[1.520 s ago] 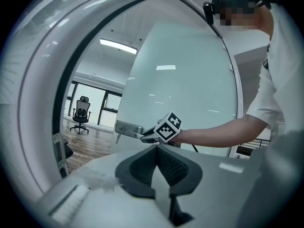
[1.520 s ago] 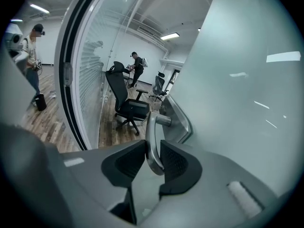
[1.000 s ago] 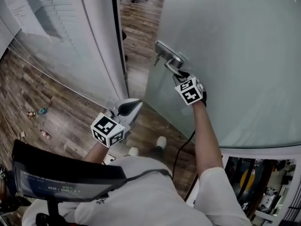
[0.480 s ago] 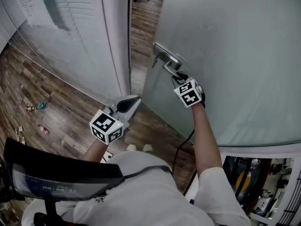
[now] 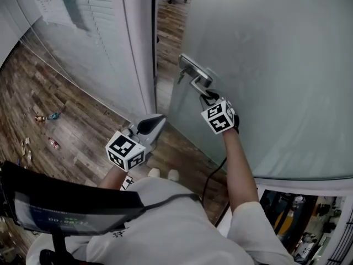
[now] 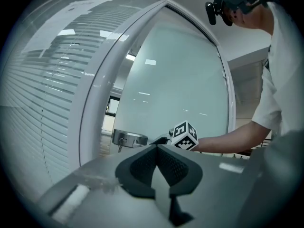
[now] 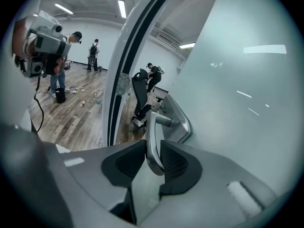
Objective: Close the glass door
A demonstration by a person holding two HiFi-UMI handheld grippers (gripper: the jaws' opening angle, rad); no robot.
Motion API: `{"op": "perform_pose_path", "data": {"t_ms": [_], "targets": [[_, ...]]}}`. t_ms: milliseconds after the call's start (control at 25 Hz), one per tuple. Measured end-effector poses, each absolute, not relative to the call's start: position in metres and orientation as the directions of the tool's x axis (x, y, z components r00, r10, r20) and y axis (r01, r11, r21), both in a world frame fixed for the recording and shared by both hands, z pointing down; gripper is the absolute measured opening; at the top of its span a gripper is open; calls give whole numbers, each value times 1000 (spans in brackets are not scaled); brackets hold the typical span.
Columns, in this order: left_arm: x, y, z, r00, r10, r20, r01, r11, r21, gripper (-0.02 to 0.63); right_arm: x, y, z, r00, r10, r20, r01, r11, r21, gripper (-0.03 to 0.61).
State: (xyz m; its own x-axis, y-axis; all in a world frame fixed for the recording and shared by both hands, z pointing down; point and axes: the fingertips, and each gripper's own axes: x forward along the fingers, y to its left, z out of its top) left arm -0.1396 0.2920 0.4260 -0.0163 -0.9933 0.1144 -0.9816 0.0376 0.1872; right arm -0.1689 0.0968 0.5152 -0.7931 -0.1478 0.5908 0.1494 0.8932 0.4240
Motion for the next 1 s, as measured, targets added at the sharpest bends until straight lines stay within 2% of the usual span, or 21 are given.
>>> {"op": "perform_pose_path", "data": {"t_ms": [1000], "targets": [[-129, 305, 422, -68, -991, 119, -981, 88, 171, 5, -146, 156, 515, -780, -81, 620, 249, 869, 427, 101]]}}
